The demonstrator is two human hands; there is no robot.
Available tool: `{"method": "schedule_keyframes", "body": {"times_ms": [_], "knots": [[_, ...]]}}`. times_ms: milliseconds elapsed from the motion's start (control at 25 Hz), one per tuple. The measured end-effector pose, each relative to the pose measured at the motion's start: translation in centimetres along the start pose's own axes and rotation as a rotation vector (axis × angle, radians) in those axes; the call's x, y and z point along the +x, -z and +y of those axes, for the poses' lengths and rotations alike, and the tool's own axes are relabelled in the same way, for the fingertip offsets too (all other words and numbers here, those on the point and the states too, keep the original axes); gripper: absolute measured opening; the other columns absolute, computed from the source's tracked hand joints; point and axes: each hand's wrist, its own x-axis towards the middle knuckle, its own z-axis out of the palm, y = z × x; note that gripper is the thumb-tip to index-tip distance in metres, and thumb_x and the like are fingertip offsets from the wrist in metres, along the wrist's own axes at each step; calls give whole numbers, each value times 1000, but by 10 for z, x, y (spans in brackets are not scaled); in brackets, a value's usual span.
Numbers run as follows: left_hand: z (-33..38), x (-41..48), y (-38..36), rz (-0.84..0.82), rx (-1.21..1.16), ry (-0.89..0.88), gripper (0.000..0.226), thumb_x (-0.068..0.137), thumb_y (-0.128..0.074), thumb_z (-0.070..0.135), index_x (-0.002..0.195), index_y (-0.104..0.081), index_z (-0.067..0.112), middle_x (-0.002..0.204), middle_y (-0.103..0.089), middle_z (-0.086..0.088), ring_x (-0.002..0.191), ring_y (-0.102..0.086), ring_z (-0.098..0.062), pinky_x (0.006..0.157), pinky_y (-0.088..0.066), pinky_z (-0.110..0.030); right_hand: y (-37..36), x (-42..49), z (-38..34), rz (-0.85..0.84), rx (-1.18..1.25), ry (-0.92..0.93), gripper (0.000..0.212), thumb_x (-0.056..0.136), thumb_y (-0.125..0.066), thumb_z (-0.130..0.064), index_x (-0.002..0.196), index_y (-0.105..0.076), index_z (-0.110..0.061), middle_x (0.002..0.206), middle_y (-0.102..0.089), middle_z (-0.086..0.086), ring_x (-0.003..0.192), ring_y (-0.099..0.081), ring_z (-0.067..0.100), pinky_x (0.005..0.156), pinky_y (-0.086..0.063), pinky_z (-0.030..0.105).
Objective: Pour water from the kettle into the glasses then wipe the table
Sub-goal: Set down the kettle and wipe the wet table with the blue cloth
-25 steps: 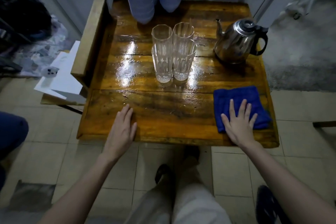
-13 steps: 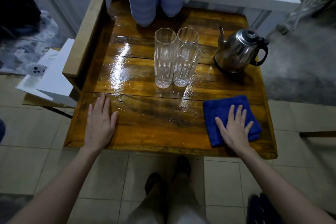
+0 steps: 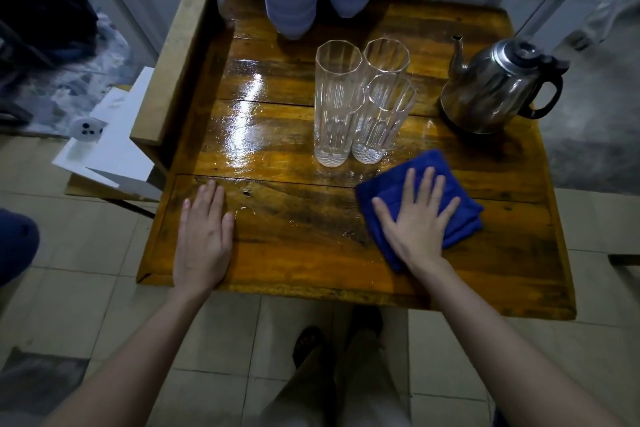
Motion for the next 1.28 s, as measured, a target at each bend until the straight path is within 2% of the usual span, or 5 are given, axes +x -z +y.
{"method": "schedule_keyframes", "body": {"times_ms": [320,560,720,1000,1280], "knots": [[-22,-4,13,45,-75,72,58,99,-25,42,146,-35,10,156,-29,-8,146,-21,-21,121,-6,-42,-13,-64,3,-47,-132,461,69,96,-16,-66,156,-11,-32,165,-2,8,151,1,26,117,-11,59],[-41,1,20,20,-14,123,60,99,-22,45,149,-30,13,158,-24,-8,145,-21,-26,120,-12,-46,12,-50,84,-53,-76,137,67,93,-6,-67,154,-8,-39,164,4,9,150,7,27,117,-2,62],[-41,1,21,35,-40,133,56,99,-26,39,148,-32,13,157,-27,-8,144,-23,-25,118,-20,-48,7,-29,36,-35,-27,10,64,93,-8,-62,153,-8,-40,164,0,12,149,4,35,114,-2,67],[-41,0,21,34,-16,138,54,99,-28,36,148,-34,14,156,-29,-7,143,-26,-24,116,-24,-47,-30,-63,-83,28,-29,284,60,98,-28,-49,154,-21,-29,163,-10,13,149,-4,37,116,-6,64],[-40,1,23,40,-15,136,54,99,-29,36,147,-34,13,156,-30,-8,144,-26,-24,117,-23,-45,-9,-72,11,-51,-139,550,57,101,-12,-53,154,-18,-35,164,-8,3,151,-1,22,117,-12,57]]}}
